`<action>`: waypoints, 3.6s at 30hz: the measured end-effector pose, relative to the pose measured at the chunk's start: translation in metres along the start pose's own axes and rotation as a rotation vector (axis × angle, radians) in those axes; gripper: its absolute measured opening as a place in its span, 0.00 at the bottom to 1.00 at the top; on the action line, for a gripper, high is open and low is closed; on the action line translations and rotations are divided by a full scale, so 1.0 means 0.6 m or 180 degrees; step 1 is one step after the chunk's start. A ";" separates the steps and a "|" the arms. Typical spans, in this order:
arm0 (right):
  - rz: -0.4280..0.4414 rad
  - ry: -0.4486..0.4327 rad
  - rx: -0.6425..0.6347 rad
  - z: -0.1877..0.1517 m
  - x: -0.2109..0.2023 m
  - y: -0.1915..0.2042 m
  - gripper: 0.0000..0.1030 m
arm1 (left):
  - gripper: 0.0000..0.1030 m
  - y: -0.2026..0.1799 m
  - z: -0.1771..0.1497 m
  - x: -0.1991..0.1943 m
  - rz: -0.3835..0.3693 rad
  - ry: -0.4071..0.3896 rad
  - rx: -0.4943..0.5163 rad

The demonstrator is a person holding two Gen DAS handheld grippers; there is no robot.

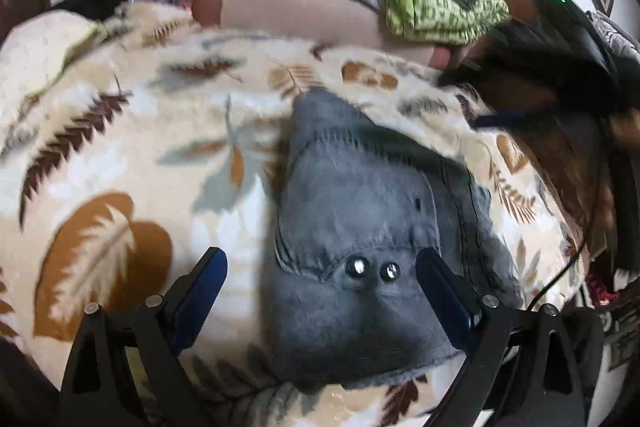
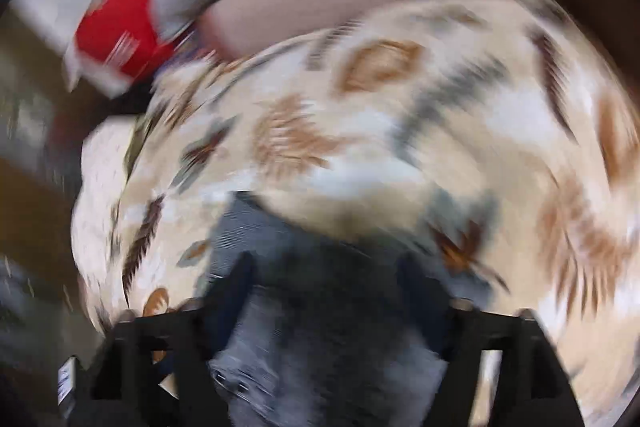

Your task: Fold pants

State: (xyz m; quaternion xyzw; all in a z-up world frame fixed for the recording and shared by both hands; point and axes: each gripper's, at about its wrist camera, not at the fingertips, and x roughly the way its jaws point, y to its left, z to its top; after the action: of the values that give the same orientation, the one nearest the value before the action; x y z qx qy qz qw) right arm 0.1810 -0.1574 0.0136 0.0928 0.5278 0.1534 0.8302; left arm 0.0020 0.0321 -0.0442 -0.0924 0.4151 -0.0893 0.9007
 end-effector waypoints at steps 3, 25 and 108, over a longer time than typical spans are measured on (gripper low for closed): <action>-0.0087 0.0398 -0.0607 0.048 0.062 0.086 0.79 | 0.93 0.003 -0.016 0.044 0.0019 0.0402 0.0030; -0.0708 0.0476 -0.0785 0.095 0.182 0.158 0.13 | 0.94 0.017 -0.030 0.054 -0.0147 0.0393 0.0015; 0.1194 -0.0065 0.1600 -0.292 -0.020 -0.274 0.78 | 0.96 0.085 0.036 0.047 -0.0614 0.0688 -0.0679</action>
State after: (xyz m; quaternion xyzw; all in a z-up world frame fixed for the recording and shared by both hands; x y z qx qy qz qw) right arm 0.0436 -0.3169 -0.1026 0.3925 0.5144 0.1677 0.7438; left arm 0.0407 0.0766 -0.0632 -0.2166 0.5059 -0.1401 0.8231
